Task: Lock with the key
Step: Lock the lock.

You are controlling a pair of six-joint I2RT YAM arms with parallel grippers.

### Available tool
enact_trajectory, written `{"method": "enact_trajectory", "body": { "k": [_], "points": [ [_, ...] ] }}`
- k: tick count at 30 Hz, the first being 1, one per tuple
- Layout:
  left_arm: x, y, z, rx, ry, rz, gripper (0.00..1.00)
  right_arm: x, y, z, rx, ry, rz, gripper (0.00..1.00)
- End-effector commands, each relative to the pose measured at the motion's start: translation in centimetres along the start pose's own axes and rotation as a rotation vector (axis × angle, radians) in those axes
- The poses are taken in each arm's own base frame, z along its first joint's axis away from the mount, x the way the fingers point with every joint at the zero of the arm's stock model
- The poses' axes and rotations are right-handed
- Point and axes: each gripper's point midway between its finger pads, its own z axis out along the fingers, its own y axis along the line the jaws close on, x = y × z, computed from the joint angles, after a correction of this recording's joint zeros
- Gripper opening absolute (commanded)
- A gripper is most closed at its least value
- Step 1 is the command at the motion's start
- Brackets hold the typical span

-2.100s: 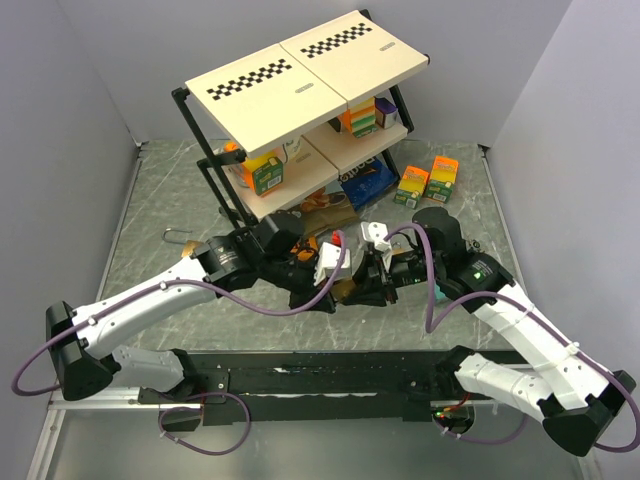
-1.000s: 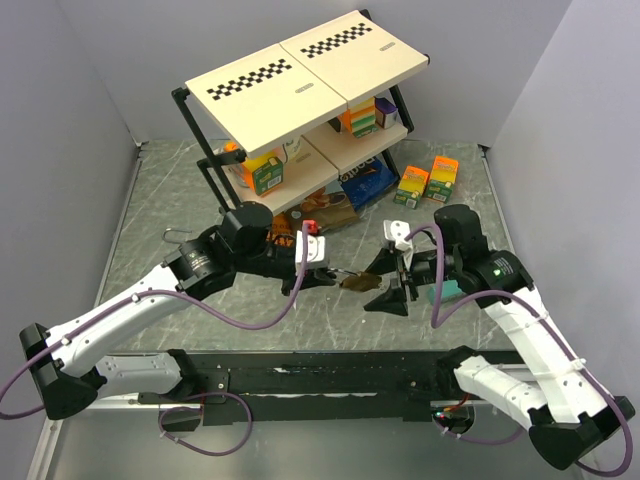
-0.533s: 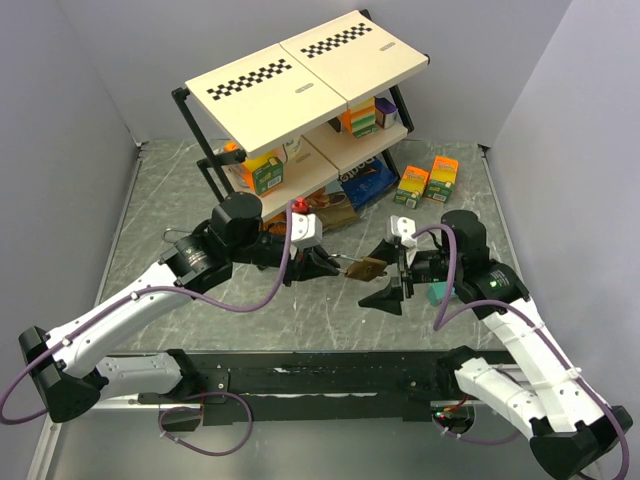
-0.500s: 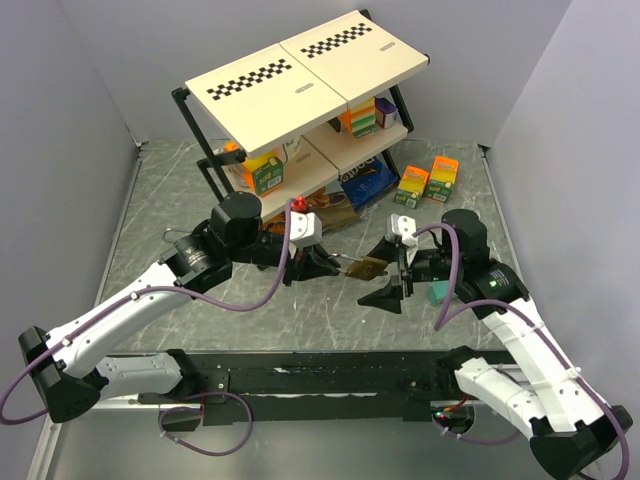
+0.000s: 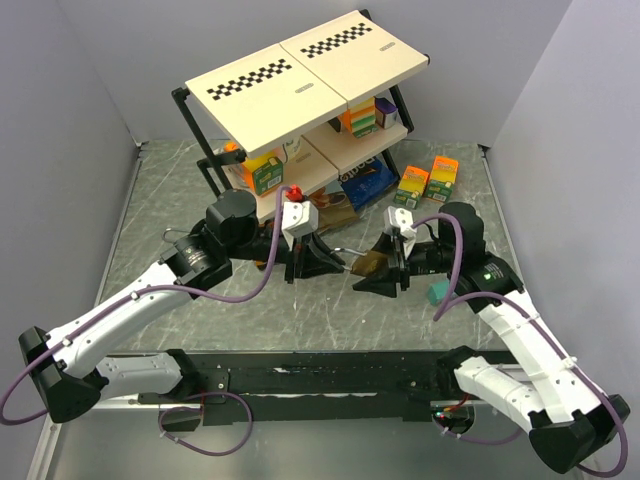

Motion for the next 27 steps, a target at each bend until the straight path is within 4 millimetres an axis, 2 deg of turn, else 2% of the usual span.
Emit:
{"method": "enact_trajectory", "body": {
  "k": [1, 3, 5, 8, 9, 10, 13, 14, 15, 16, 17, 19, 20, 24, 27],
  "points": [
    [-4.2, -0.7, -0.8, 0.023, -0.135, 0.113, 0.01, -3.2, 1.1, -0.3, -0.038, -0.052, -0.094, 0.5],
    [-3.9, -0.6, -0.8, 0.023, -0.131, 0.107, 0.01, -3.2, 1.2, -0.4, -0.037, -0.052, -0.097, 0.47],
    [-3.8, -0.5, -0.8, 0.022, -0.128, 0.102, 0.01, -3.4, 1.3, -0.4, -0.041, -0.054, -0.105, 0.4],
    [-3.8, -0.5, -0.7, 0.027, -0.128, 0.093, 0.01, -3.6, 1.5, -0.3, -0.058, -0.055, -0.098, 0.23],
    [-3.7, -0.4, -0.6, 0.029, -0.126, 0.089, 0.01, -3.8, 1.5, -0.3, -0.062, -0.056, -0.102, 0.08],
    [-3.8, -0.5, -0.6, 0.032, -0.127, 0.089, 0.01, -3.6, 1.6, -0.3, -0.067, -0.051, -0.096, 0.0],
    [-3.8, -0.3, -0.6, 0.026, -0.117, 0.089, 0.03, -3.4, 1.5, -0.3, -0.064, -0.041, -0.081, 0.0],
    [-3.1, -0.1, -0.6, 0.017, -0.085, 0.068, 0.15, -3.4, 1.5, -0.3, -0.065, -0.039, -0.08, 0.0],
    [-3.4, -0.1, -0.8, 0.015, -0.071, 0.101, 0.23, -3.5, 1.5, -0.3, -0.066, -0.035, -0.075, 0.0],
    [-3.2, 0.0, -0.9, 0.011, -0.049, 0.132, 0.37, -3.3, 1.5, -0.3, -0.067, -0.025, -0.056, 0.0],
    [-1.6, 0.0, -1.2, 0.014, 0.022, 0.102, 0.42, -3.2, 1.5, -0.3, -0.068, -0.021, -0.049, 0.0],
    [-1.6, 0.1, -1.6, 0.011, 0.057, 0.173, 0.49, -3.4, 1.6, -0.4, -0.064, -0.018, -0.042, 0.0],
    [-0.7, 0.4, -1.8, -0.008, 0.1, 0.151, 0.51, -3.4, 1.5, -0.4, -0.063, -0.018, -0.038, 0.0],
    [-0.1, 0.7, -2.3, -0.038, 0.14, 0.138, 0.53, -3.4, 1.4, -0.4, -0.052, -0.015, -0.031, 0.0],
    [0.3, 0.9, -2.3, -0.055, 0.146, 0.104, 0.5, -3.5, 1.5, -0.4, -0.058, -0.018, -0.024, 0.0]
  ]
}}
